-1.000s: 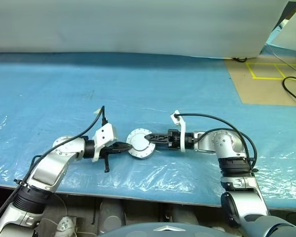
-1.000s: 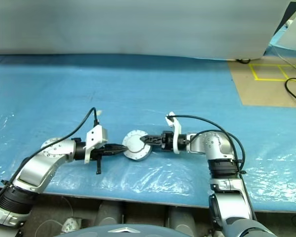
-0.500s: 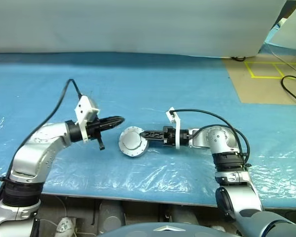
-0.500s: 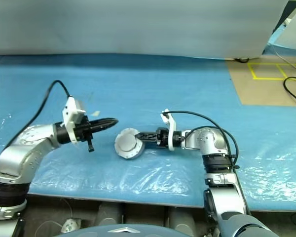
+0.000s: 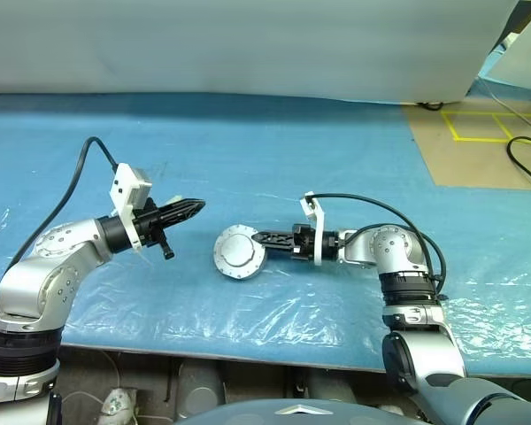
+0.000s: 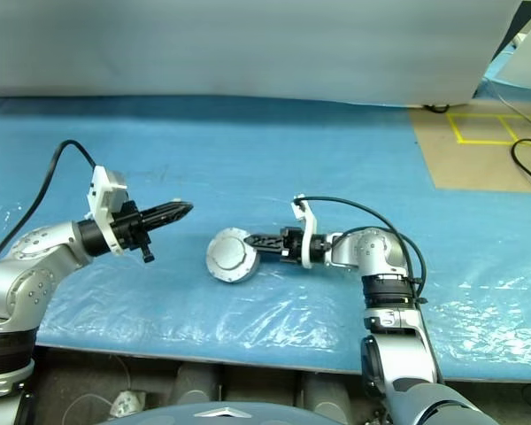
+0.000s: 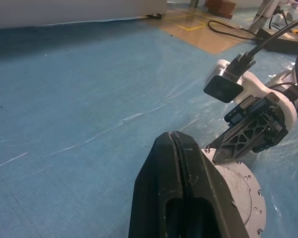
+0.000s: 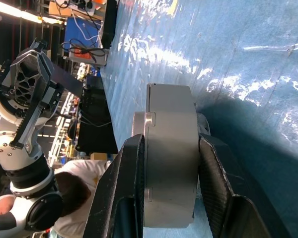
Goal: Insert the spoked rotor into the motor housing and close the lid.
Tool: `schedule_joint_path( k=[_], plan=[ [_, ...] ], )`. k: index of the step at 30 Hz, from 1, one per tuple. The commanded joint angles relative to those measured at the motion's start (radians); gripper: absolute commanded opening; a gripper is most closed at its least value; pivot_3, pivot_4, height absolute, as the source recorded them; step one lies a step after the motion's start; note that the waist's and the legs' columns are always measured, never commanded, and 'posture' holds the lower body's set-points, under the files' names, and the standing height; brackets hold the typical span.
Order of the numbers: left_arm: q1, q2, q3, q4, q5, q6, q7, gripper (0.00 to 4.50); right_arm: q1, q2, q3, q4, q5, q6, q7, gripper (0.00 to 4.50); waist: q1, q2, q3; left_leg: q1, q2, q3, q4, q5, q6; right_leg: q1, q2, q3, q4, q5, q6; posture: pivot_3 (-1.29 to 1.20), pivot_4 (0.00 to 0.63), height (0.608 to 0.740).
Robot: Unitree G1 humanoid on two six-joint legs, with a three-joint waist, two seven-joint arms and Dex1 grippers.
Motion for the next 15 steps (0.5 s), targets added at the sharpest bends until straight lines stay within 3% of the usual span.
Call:
schedule_joint_path(
  k=[1,11,15],
  plan=[
    [-0.017,0.009,0.047,-0.024,-0.034,0.004,0.016,0.0,-0.038,0.011,-0.047,0.024,0.022,-0.015,-0.014,1.15,0.0,0.0,0.0,0.0,0.0,0.0,0.0,0.0,0.0,0.0,0.0,0.0,0.0,0.0,0.0,0.0,0.15,0.74],
    [-0.024,0.012,0.071,-0.024,-0.079,0.033,0.063,0.0,-0.072,0.044,-0.136,0.073,0.053,-0.012,-0.048,1.15,0.002,0.0,0.0,-0.001,0.0,0.0,0.0,0.0,0.0,0.0,0.0,-0.001,-0.001,0.0,0.0,0.0,0.15,0.74],
    [-0.019,0.012,0.095,-0.022,-0.11,0.051,0.081,0.0,-0.126,0.069,-0.236,0.126,0.084,-0.015,-0.094,1.15,0.0,0.0,0.0,-0.001,0.0,0.0,0.0,0.0,0.0,0.0,0.0,-0.001,0.0,0.0,0.0,0.0,0.15,0.74]
  ],
)
